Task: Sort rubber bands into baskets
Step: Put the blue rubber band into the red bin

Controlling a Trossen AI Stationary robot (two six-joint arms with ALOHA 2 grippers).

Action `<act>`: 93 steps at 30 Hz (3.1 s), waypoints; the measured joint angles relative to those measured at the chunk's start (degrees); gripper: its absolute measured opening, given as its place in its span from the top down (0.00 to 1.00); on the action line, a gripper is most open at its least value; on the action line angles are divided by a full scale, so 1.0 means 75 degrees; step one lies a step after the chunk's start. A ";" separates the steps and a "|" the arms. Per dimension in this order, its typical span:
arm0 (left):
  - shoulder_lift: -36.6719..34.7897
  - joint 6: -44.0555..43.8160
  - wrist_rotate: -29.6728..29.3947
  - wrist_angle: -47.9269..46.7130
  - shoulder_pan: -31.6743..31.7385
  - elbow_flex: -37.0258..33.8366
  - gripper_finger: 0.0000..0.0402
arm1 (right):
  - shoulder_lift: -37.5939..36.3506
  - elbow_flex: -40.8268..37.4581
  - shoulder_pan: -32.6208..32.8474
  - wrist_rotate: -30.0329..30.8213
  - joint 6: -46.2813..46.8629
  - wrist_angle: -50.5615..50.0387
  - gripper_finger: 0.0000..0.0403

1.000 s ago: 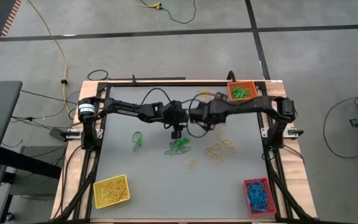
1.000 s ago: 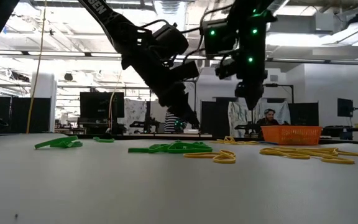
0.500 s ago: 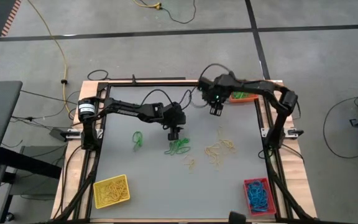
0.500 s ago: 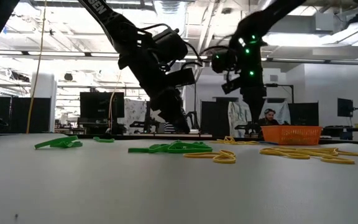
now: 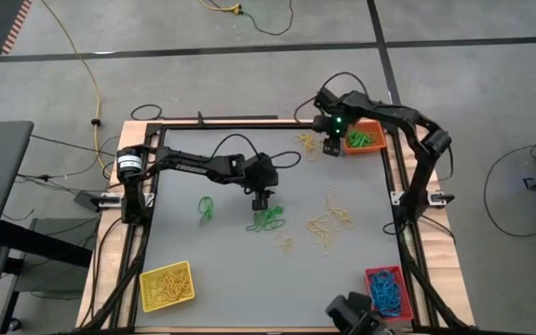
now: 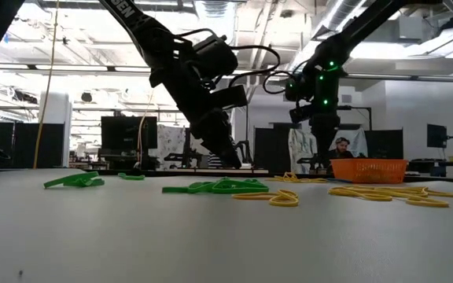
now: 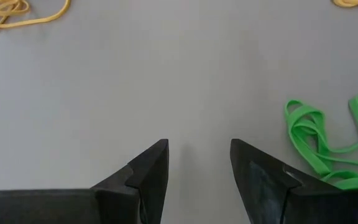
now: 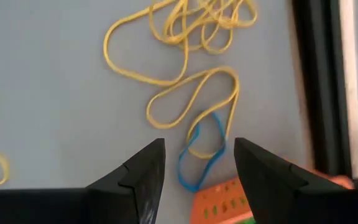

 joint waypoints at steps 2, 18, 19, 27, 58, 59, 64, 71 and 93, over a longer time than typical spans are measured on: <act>0.0000 -0.0041 0.0000 0.0012 0.0000 0.0000 0.59 | 0.0196 -0.0003 -0.0089 0.0000 -0.0147 0.0017 0.47; 0.0000 -0.0064 -0.0011 -0.0001 -0.0026 0.0000 0.59 | 0.1196 -0.0023 -0.0384 0.1167 -0.0218 -0.0043 0.72; 0.0000 -0.0064 -0.0012 0.0038 -0.0026 0.0000 0.59 | 0.1122 -0.0025 -0.0384 0.1183 -0.0281 0.0022 0.78; 0.0000 -0.0064 -0.0012 0.0205 -0.0026 0.0000 0.59 | 0.0340 -0.0023 -0.0266 0.0894 -0.0159 -0.0296 0.94; 0.0000 -0.0184 -0.0015 0.0248 -0.0098 0.0000 0.59 | -0.3649 -0.0015 0.5945 -0.0610 0.5055 -0.2728 0.96; 0.0000 -0.0184 -0.0015 0.0248 -0.0124 0.0000 0.59 | -0.3650 -0.0015 0.6340 -0.0536 0.5433 -0.2731 0.96; 0.0000 -0.0181 -0.0015 0.0256 -0.0235 0.0000 0.59 | -0.3506 -0.0012 0.8224 -0.0368 0.7286 -0.2725 0.96; 0.0000 -0.0268 -0.0015 0.0415 -0.0385 0.0000 0.59 | -0.2976 -0.0012 1.0542 -0.0140 1.0086 -0.2698 0.96; 0.0000 -0.0015 0.0000 0.0876 -0.1715 0.0000 0.59 | -0.0787 -0.0009 1.4507 -0.0002 1.5979 -0.1728 0.95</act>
